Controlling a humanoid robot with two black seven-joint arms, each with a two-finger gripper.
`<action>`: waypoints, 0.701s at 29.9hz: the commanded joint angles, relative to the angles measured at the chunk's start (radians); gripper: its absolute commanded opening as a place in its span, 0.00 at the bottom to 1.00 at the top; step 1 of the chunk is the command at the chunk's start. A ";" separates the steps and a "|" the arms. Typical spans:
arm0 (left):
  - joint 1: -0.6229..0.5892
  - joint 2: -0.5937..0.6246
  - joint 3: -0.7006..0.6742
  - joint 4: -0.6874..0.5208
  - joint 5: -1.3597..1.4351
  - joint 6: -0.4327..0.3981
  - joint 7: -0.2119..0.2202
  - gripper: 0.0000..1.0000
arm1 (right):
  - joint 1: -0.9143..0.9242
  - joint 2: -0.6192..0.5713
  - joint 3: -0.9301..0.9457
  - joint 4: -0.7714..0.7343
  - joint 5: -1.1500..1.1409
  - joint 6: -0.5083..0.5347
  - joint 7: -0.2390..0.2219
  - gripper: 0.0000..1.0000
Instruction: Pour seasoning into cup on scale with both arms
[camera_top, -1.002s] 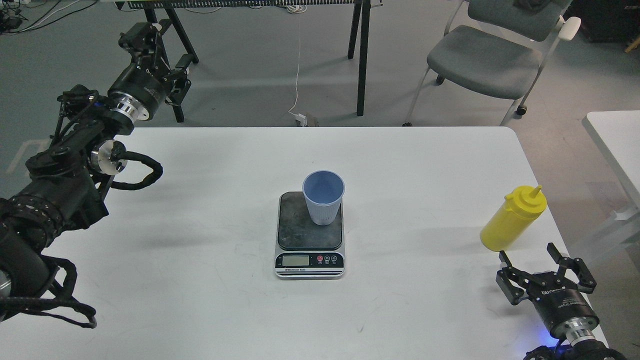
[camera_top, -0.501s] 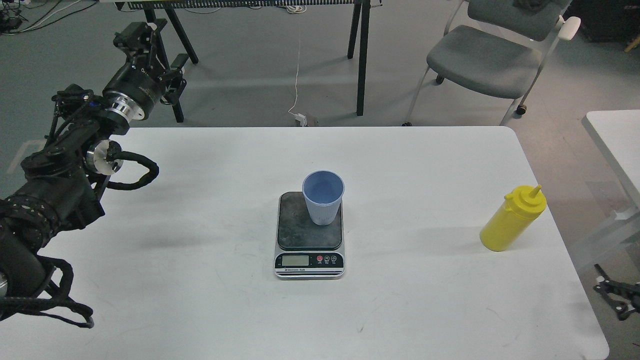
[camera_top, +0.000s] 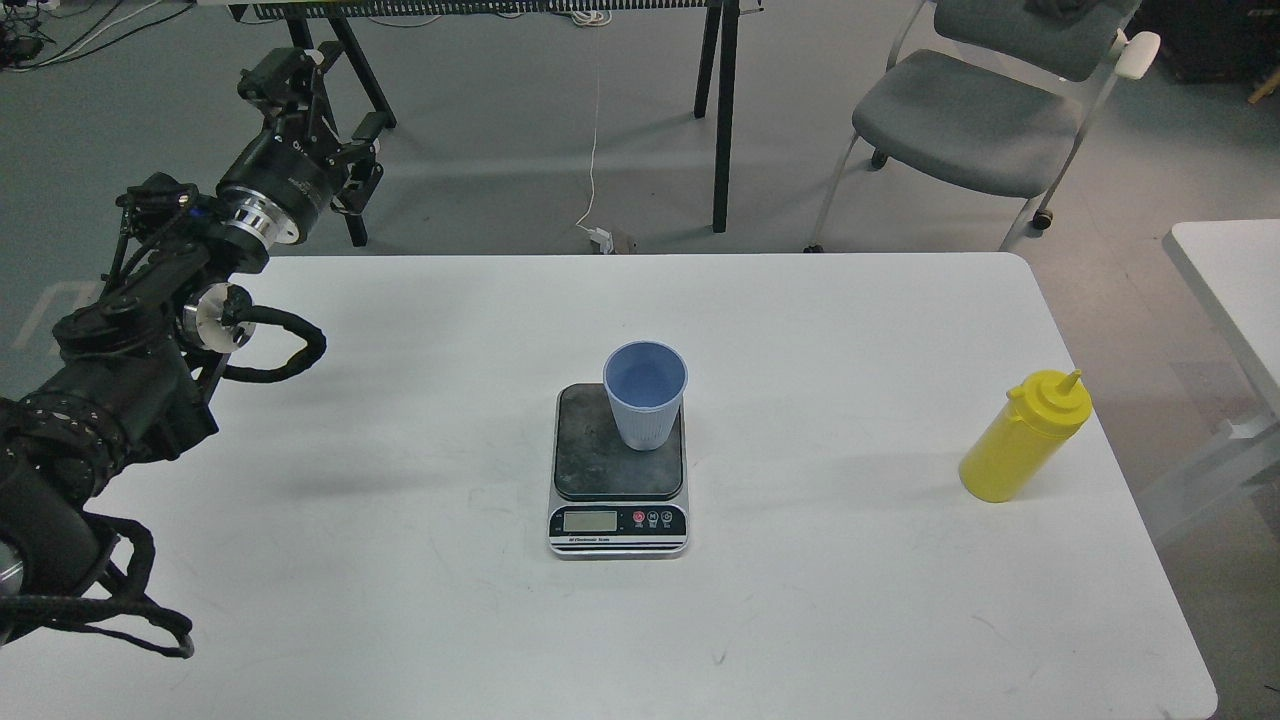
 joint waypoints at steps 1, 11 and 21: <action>-0.007 -0.005 0.001 0.001 0.000 0.000 0.000 0.79 | 0.160 0.137 -0.112 -0.007 -0.003 0.000 -0.001 0.99; -0.010 -0.008 0.001 0.001 0.000 0.000 0.000 0.79 | 0.236 0.545 -0.120 0.003 0.003 0.000 0.005 0.99; -0.012 -0.009 0.001 0.001 0.002 0.000 0.000 0.79 | 0.260 0.631 -0.117 -0.002 -0.001 0.000 0.010 0.99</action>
